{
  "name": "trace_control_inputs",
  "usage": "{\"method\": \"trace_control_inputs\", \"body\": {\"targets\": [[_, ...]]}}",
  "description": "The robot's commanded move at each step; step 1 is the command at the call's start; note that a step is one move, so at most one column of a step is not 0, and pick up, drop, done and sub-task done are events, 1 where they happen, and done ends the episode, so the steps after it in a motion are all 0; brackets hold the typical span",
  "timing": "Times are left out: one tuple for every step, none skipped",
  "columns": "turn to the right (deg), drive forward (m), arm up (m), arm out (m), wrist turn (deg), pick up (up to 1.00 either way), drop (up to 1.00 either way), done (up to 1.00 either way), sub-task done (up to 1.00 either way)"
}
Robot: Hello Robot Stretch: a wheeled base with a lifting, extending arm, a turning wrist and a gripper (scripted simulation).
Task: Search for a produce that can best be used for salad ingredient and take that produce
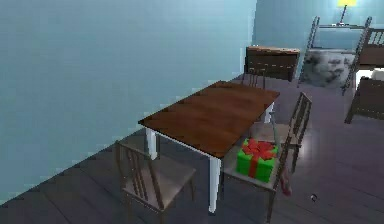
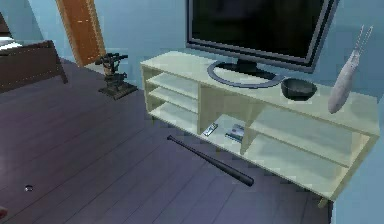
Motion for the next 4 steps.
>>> {"method": "trace_control_inputs", "body": {"targets": [[36.0, 0.0, 0.0, 0.0, 0.0, 0.0, 0.0, 0.0, 0.0], [0.0, 0.1, 0.0, 0.0, 0.0, 0.0, 0.0, 0.0, 0.0], [-45.0, 0.0, 0.0, 0.0, 0.0, 0.0, 0.0, 0.0, 0.0], [-45.0, 0.0, 0.0, 0.0, 0.0, 0.0, 0.0, 0.0, 0.0]]}}
